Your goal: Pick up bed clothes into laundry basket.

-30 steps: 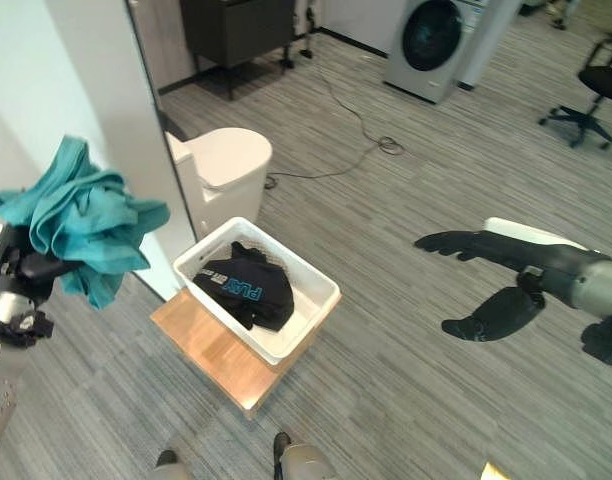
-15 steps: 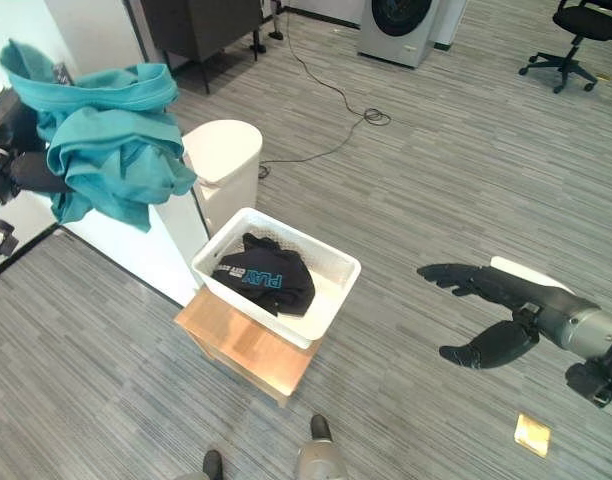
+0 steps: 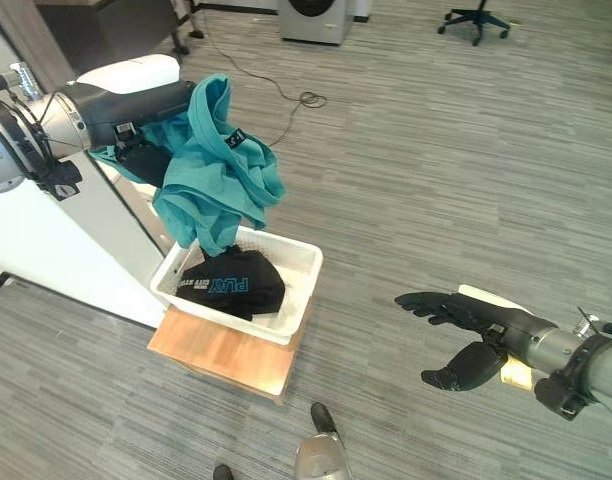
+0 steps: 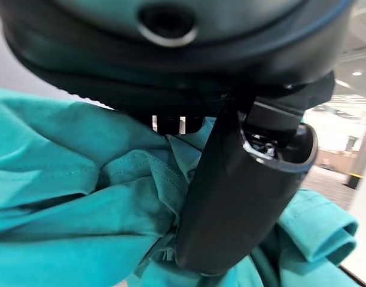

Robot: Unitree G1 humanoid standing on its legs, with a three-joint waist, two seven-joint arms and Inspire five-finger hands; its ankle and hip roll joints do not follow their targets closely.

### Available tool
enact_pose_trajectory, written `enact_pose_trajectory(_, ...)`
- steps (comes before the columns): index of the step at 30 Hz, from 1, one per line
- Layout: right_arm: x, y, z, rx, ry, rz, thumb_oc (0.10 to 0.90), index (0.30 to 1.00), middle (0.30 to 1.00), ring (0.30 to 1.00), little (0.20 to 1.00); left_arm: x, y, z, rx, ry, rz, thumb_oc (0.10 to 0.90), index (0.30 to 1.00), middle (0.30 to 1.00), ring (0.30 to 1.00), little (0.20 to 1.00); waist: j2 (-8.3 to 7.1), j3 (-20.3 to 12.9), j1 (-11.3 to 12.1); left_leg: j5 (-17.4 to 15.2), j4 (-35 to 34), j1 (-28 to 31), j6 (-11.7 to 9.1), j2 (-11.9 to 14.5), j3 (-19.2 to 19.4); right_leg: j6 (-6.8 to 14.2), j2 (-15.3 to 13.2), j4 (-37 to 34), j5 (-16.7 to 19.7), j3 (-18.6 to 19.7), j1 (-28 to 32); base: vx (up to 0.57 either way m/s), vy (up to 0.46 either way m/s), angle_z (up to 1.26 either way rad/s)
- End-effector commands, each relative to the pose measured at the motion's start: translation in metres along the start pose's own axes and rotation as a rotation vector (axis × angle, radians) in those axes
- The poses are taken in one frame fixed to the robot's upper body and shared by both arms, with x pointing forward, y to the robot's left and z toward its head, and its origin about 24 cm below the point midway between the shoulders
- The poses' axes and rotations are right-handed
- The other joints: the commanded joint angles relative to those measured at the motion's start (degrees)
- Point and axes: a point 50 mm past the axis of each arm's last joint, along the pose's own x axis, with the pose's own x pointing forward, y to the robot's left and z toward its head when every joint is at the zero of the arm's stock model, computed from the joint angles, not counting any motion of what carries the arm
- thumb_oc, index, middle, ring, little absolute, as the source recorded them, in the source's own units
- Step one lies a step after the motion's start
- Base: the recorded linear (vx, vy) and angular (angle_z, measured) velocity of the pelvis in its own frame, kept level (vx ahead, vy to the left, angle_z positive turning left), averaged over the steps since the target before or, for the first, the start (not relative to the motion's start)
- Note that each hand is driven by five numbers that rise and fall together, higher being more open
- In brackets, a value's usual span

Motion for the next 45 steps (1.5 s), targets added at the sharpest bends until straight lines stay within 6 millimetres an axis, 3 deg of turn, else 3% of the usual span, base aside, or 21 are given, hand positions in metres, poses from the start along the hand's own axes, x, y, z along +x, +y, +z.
enact_pose_trajectory(1, -0.016, -0.030, 0.030, -0.145, -0.056, -0.104, 0.800, 0.900, 0.900, 0.900, 0.900, -0.017, 0.063, -0.012, -0.056, 0.049, 0.314, 0.400, 0.300, 0.300, 0.300, 0.300, -1.46, -4.8, 1.4, 2.7, -0.7, -1.2, -1.1, 4.9, -0.1, 4.8, -4.1, -0.2, -3.5, -2.1, 2.3, 0.04, 0.016, -0.31)
enact_pose_trajectory(9, -0.029, -0.036, 0.031, -0.169, -0.038, -0.139, 0.800, 0.900, 0.900, 0.900, 0.900, -0.009, 0.029, -0.051, -0.144, 0.201, 0.270, 0.400, 0.300, 0.300, 0.300, 0.300, -0.80, -3.7, -1.5, 3.1, -1.9, -1.1, -1.6, 5.0, 1.1, 4.8, -3.9, -0.5, -3.2, -1.4, 1.3, 0.02, 0.007, -0.06)
enact_pose_trajectory(18, -0.026, -0.036, 0.042, -0.210, -0.075, -0.131, 0.800, 0.900, 0.900, 0.900, 0.900, 0.006, -0.002, -0.065, -0.111, 0.277, 0.216, 0.400, 0.300, 0.300, 0.300, 0.300, -0.57, -2.6, -3.0, 3.2, -2.4, -2.1, -1.9, 5.2, 2.0, 4.7, -3.5, -0.9, -2.9, -1.0, -0.2, 0.00, -0.001, 0.00)
enact_pose_trajectory(27, -0.014, -0.036, 0.058, -0.263, -0.129, -0.111, 0.800, 0.900, 0.900, 0.900, 0.900, 0.031, -0.060, -0.075, -0.192, 0.341, 0.122, 0.400, 0.300, 0.300, 0.300, 0.300, -1.05, -0.8, -4.8, 3.4, -2.6, -4.3, -2.1, 5.4, 3.4, 4.6, -3.0, -1.6, -1.9, 0.2, -3.2, 0.00, -0.009, -0.06)
enact_pose_trajectory(36, -0.009, -0.035, 0.065, -0.282, -0.173, -0.121, 0.800, 0.900, 0.900, 0.900, 0.900, 0.035, -0.078, -0.084, -0.004, 0.416, 0.005, 0.400, 0.300, 0.300, 0.300, 0.300, -1.06, 0.9, -6.5, 3.4, -2.6, -5.5, -2.2, 5.0, 4.4, 4.9, -2.9, -2.0, -1.4, 1.0, -5.0, 0.01, -0.013, -0.10)
enact_pose_trajectory(45, -0.002, -0.033, 0.069, -0.312, -0.188, -0.104, 0.800, 0.900, 0.900, 0.900, 0.900, 0.025, -0.091, -0.100, -0.004, 0.507, -0.045, 0.400, 0.300, 0.300, 0.300, 0.300, -0.14, 1.7, -7.3, 3.1, -2.6, -6.0, -2.1, 4.5, 4.2, 4.9, -3.2, -2.2, -1.4, 1.4, -5.4, 0.00, 0.000, -0.01)
